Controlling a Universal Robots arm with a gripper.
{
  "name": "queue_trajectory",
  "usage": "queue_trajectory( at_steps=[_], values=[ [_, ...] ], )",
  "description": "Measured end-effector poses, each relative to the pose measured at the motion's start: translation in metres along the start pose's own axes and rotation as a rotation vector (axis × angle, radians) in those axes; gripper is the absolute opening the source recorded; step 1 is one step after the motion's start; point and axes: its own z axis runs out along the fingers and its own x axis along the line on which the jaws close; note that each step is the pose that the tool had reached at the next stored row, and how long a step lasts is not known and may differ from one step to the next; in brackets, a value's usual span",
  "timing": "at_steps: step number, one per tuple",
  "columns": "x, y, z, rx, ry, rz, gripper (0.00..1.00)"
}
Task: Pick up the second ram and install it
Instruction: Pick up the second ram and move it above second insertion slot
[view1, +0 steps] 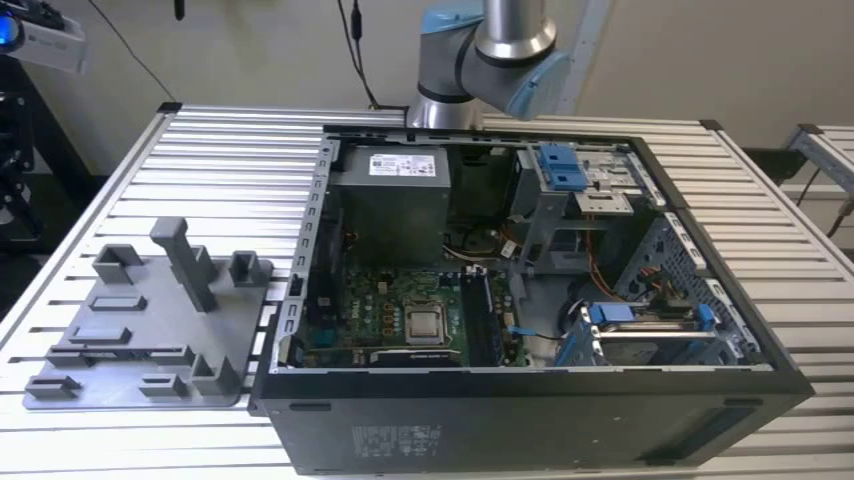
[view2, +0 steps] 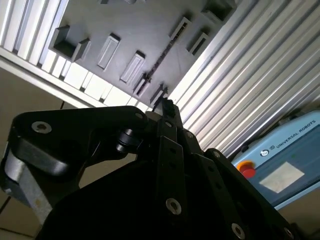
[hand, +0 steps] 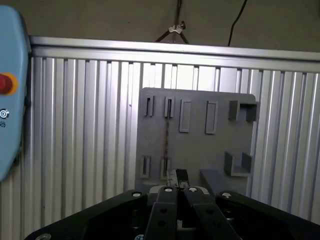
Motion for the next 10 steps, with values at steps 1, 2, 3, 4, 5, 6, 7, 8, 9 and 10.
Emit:
queue_trajectory(
  at_steps=[1, 2, 3, 4, 5, 6, 7, 8, 9, 10],
  values=[
    [0.0000, 0.0000, 0.0000, 0.0000, 0.0000, -0.001, 0.11],
    [0.0000, 0.0000, 0.0000, 0.0000, 0.0000, -0.003, 0.12],
    [0.0000, 0.0000, 0.0000, 0.0000, 0.0001, -0.004, 0.18],
    [0.0000, 0.0000, 0.0000, 0.0000, 0.0001, -0.005, 0.18],
    [0.0000, 0.0000, 0.0000, 0.0000, 0.0001, -0.006, 0.30],
    [0.0000, 0.0000, 0.0000, 0.0000, 0.0002, -0.008, 0.30],
    [0.0000, 0.0000, 0.0000, 0.0000, 0.0002, -0.009, 0.36],
    [0.0000, 0.0000, 0.0000, 0.0000, 0.0002, -0.010, 0.36],
    [0.0000, 0.0000, 0.0000, 0.0000, 0.0002, -0.012, 0.42],
    [0.0000, 0.0000, 0.0000, 0.0000, 0.0002, -0.013, 0.42]
  ],
)
